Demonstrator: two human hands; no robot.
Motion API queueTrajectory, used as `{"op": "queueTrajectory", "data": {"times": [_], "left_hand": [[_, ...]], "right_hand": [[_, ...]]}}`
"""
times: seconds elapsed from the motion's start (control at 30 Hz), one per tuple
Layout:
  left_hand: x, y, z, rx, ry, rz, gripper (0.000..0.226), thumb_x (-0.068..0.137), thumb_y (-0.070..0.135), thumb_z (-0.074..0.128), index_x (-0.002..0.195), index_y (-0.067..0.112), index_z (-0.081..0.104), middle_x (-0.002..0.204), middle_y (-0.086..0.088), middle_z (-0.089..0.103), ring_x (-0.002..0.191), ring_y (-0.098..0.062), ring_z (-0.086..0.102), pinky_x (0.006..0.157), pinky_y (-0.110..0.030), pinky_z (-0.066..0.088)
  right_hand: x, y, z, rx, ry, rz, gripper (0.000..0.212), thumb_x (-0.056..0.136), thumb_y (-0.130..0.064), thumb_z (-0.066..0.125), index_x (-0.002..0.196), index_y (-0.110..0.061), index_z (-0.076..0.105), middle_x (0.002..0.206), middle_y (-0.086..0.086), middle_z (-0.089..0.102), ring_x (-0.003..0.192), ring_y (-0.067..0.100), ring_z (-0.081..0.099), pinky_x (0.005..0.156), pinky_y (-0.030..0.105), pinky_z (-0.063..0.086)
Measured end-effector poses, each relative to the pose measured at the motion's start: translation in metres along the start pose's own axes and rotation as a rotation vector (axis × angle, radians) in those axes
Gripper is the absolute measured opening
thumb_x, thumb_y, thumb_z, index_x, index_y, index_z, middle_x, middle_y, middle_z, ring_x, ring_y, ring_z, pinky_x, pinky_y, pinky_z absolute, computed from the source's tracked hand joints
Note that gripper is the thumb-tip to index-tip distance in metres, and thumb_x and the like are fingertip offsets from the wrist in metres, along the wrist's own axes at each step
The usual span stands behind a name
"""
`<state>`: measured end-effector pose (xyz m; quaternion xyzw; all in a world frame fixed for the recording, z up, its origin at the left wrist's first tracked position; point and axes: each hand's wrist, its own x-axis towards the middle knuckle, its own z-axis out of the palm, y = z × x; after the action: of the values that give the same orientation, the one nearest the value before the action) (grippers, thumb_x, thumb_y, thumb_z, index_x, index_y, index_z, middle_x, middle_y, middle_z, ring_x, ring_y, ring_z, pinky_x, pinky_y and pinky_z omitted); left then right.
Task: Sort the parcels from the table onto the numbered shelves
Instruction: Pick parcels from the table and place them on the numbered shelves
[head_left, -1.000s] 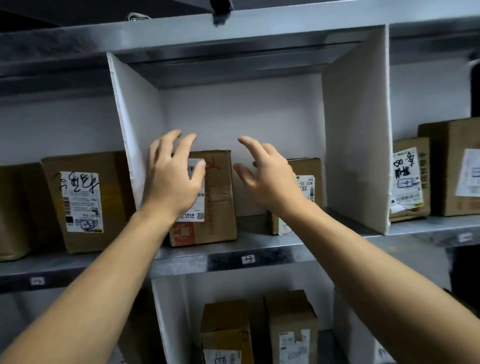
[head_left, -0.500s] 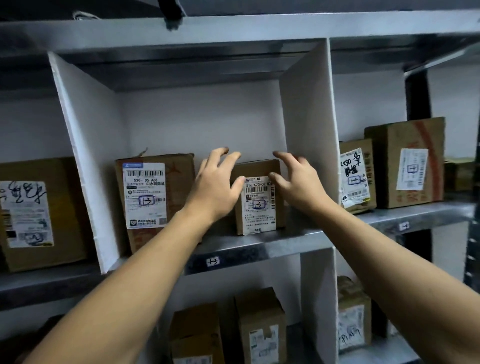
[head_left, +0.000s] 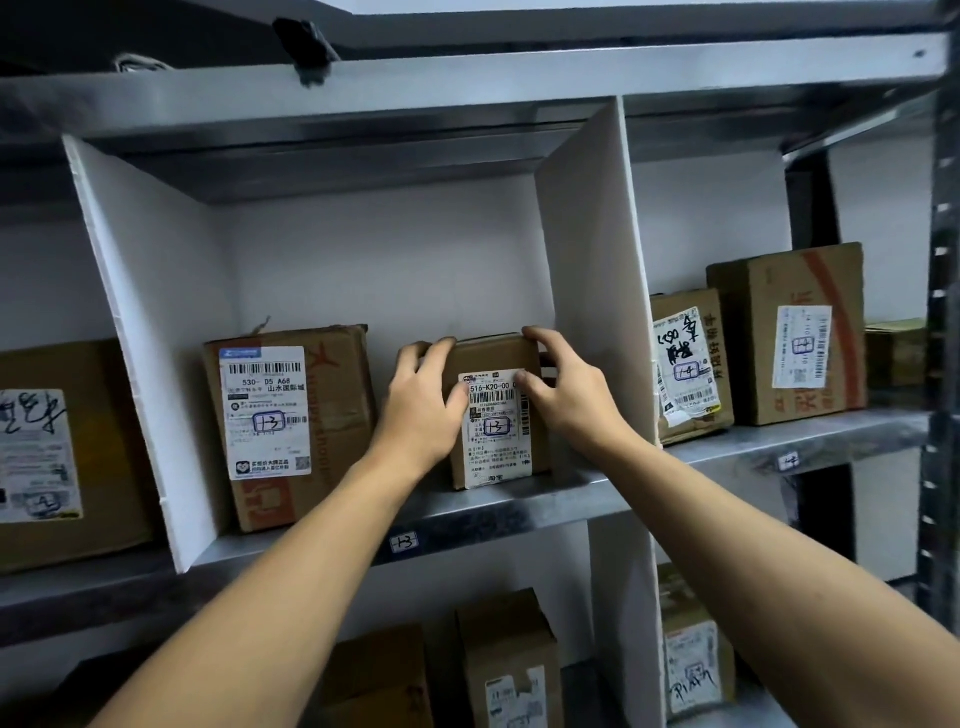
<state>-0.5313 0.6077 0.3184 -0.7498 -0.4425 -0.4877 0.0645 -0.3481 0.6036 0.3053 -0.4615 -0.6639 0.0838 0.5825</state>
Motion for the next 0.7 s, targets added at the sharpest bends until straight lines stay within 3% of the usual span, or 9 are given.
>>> {"op": "queueTrajectory", "data": {"times": [0.17,0.33,0.5,0.7], "left_hand": [[-0.001,0.002,0.002,0.007,-0.011,-0.055,0.055,0.094,0.022,0.060,0.146,0.017,0.041,0.142,-0.012,0.042,0.127,-0.026,0.047,0.100,-0.017,0.027],[-0.007,0.009,-0.006,0.024,-0.078,-0.105,0.071,0.094,0.034,0.061,0.153,0.032,0.022,0.152,-0.008,0.031,0.138,-0.026,0.035,0.113,-0.037,0.031],[-0.025,0.026,-0.026,0.040,-0.015,0.002,0.063,0.094,0.031,0.060,0.150,0.027,0.031,0.148,-0.001,0.034,0.136,-0.021,0.034,0.111,-0.037,0.031],[-0.061,0.056,-0.032,0.106,-0.060,0.057,0.059,0.094,0.031,0.059,0.147,0.024,0.035,0.145,0.005,0.036,0.133,-0.018,0.034,0.109,-0.040,0.035]], "right_hand": [[-0.001,-0.003,-0.003,-0.006,-0.048,0.035,0.057,0.097,-0.027,0.063,0.149,-0.031,0.041,0.136,0.005,0.059,0.116,0.014,0.057,0.095,0.023,0.047],[-0.011,-0.005,-0.009,-0.065,-0.070,0.037,0.070,0.096,-0.035,0.063,0.155,-0.035,0.026,0.148,0.009,0.050,0.135,0.025,0.047,0.110,0.036,0.039],[-0.034,-0.007,-0.028,-0.266,-0.018,-0.006,0.055,0.099,-0.036,0.056,0.150,-0.032,0.036,0.141,0.008,0.051,0.125,0.028,0.052,0.104,0.041,0.044],[-0.074,-0.009,-0.067,-0.547,-0.034,-0.095,0.049,0.099,-0.039,0.052,0.145,-0.027,0.043,0.139,0.003,0.051,0.117,0.026,0.056,0.092,0.043,0.052]]}}
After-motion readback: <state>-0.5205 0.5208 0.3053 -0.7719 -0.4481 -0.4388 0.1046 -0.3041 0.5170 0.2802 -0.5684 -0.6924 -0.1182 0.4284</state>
